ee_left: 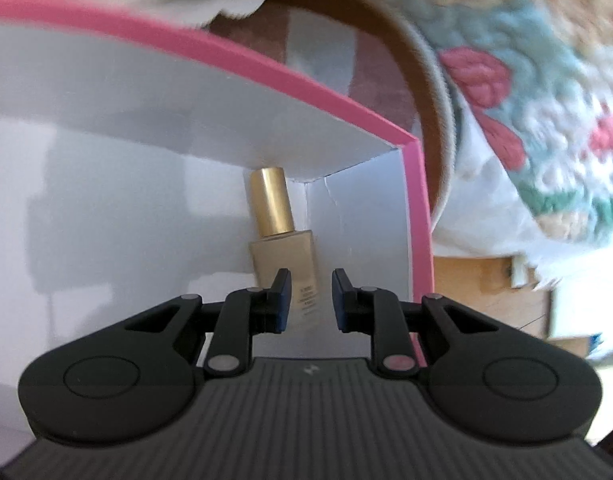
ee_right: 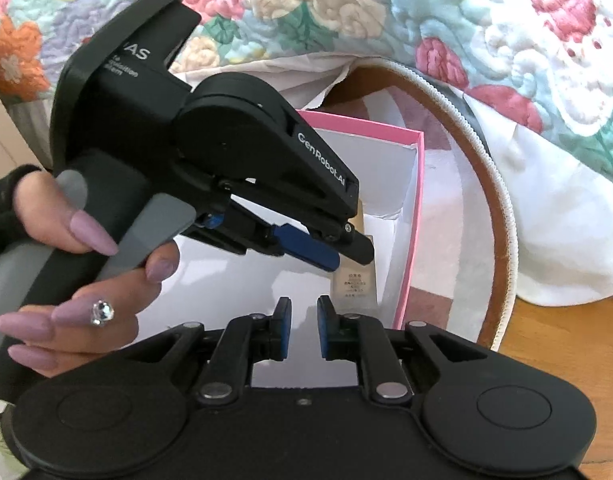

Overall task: Organize objects
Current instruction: 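Open the left tool to release the bottle and lift away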

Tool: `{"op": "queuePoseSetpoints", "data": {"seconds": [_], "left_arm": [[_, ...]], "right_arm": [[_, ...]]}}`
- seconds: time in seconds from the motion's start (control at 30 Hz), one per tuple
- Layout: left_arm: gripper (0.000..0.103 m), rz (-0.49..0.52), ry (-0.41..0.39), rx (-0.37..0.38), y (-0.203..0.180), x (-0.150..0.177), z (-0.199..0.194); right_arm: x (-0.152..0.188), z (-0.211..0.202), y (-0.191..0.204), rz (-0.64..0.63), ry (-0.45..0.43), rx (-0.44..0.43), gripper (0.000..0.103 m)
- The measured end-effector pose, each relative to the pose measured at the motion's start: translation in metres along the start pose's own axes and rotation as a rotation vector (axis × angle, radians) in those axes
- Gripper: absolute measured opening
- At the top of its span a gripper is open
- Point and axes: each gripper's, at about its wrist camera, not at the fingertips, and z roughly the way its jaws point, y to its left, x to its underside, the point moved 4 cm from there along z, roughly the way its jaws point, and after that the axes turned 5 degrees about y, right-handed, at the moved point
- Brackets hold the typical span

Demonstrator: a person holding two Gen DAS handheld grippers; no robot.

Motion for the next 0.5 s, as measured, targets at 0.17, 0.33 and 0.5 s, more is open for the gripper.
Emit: {"op": "queuePoseSetpoints", "data": {"seconds": [0.17, 0.33, 0.5], "left_arm": [[0.03, 0.135, -0.024, -0.12, -0.014, 0.017, -0.038], [0.044, 0.177, -0.009, -0.182, -0.012, 0.068, -0.092], [0.056, 0.265, -0.034, -0.295, -0.029, 0.104, -0.14]], "right_arm": [[0.005, -0.011, -0.001, 0.038, 0.007, -0.05, 0.026], [0.014, -0.038, 0.014, 0.041, 0.018, -0.071, 0.046], [0.016, -0.066, 0.028, 0.019, 0.019, -0.09, 0.059]]}}
